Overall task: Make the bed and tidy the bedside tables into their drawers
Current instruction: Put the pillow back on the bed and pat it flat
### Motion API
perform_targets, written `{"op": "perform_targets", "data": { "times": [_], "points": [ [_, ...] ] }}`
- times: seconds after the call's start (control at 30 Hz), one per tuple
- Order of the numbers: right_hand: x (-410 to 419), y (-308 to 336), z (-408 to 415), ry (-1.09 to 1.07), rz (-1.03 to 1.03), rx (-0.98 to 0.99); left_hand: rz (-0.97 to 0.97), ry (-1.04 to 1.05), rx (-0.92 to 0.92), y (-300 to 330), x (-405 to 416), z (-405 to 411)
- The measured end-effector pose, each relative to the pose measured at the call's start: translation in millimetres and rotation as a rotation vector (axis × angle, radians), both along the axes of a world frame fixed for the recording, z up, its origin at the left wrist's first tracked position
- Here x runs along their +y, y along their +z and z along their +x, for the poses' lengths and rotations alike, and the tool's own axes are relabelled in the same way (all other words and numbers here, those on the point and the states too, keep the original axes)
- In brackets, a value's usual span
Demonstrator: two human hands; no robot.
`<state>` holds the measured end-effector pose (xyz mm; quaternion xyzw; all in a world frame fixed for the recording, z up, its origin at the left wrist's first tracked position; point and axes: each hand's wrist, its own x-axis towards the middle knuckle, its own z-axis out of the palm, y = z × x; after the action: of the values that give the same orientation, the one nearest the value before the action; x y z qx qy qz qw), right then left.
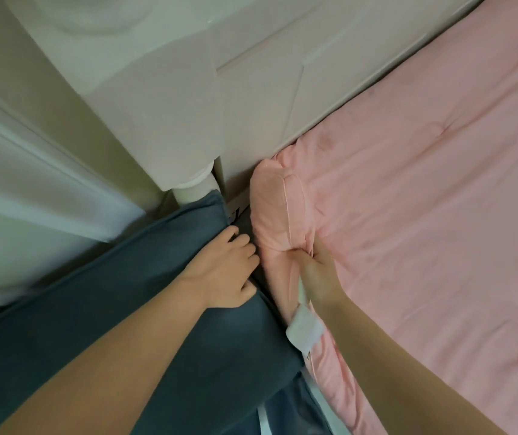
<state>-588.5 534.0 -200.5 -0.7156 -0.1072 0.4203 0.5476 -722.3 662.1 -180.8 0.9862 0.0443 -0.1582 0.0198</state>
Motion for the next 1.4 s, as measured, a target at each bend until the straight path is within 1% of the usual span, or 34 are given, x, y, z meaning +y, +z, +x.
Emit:
{"op": "perform_targets", "data": {
  "times": [0.07, 0.13, 0.2, 0.23, 0.27, 0.3, 0.33, 0.37, 0.4, 0.43, 0.5, 0.53, 0.57, 0.6, 0.67, 0.7, 0.8, 0.87, 1.0, 1.1, 1.17, 1.2, 1.23, 1.33, 1.4],
  "points": [
    [0, -3, 4, 0.001, 0.023, 0.005, -0.053, 0.007, -0.168, 10, 3, -5],
    [3, -6, 6, -0.042, 0.027, 0.022, -0.08, 0.02, -0.34, 22, 3, -14],
    [10, -14, 5, -0.032, -0.059, 0.027, -0.133, 0.024, -0.476, 37, 2, -24],
    [14, -19, 2, 0.057, -0.126, 0.077, -0.157, 0.012, -0.509, 43, 1, -30],
    [18, -25, -2, 0.222, -0.186, 0.162, -0.164, -0.002, -0.528, 47, 0, -35],
    [21, -29, -7, 0.466, -0.238, 0.237, -0.157, -0.016, -0.533, 49, -1, -39],
    [24, -31, -13, 0.701, -0.255, 0.287, -0.145, -0.023, -0.528, 49, -2, -41],
    [26, -32, -16, 0.83, -0.251, 0.296, -0.133, -0.023, -0.514, 48, -2, -41],
    [27, -34, -17, 0.817, -0.219, 0.266, -0.123, -0.012, -0.505, 45, -2, -39],
    [25, -35, -16, 0.703, -0.184, 0.188, -0.117, 0.005, -0.494, 42, -1, -37],
    [10, -40, -13, 0.292, -0.146, -0.043, -0.11, 0.031, -0.467, 35, 0, -31],
    [0, -42, -10, 0.122, -0.152, -0.12, -0.104, 0.037, -0.448, 30, 1, -28],
    [-11, -46, -6, 0.056, -0.178, -0.134, -0.095, 0.037, -0.421, 25, 2, -25],
    [-22, -49, -7, 0.096, -0.207, -0.104, -0.079, 0.041, -0.394, 18, 1, -21],
    [-40, -54, -14, 0.321, -0.305, 0.001, -0.039, 0.071, -0.318, 1, -1, -12],
    [-45, -55, -14, 0.358, -0.33, 0.036, -0.026, 0.091, -0.27, -10, -3, -8],
    [-49, -42, -13, 0.247, -0.258, 0.158, -0.042, 0.109, -0.109, -39, -4, 1],
    [-49, -32, -13, 0.286, -0.234, 0.129, -0.082, 0.14, -0.117, -44, -5, 3],
    [-41, -12, -25, 0.396, -0.219, 0.047, -0.114, 0.285, -0.229, -13, -3, -16],
    [-22, 9, -42, 0.397, -0.166, 0.028, -0.153, 0.406, -0.117, 8, 9, -59],
    [-4, 22, -54, 0.433, -0.089, 0.032, -0.156, 0.534, -0.043, 20, 16, -93],
    [5, 29, -59, 0.473, -0.051, 0.004, -0.167, 0.621, -0.008, 24, 20, -108],
    [15, 34, -64, 0.522, -0.021, -0.064, -0.191, 0.72, 0.028, 27, 23, -125],
    [45, 41, -79, 0.699, 0.037, -0.347, -0.289, 1.013, 0.114, 28, 27, -168],
    [67, 45, -92, 0.852, 0.058, -0.506, -0.29, 1.162, 0.125, 23, 24, -196]
  ]
}}
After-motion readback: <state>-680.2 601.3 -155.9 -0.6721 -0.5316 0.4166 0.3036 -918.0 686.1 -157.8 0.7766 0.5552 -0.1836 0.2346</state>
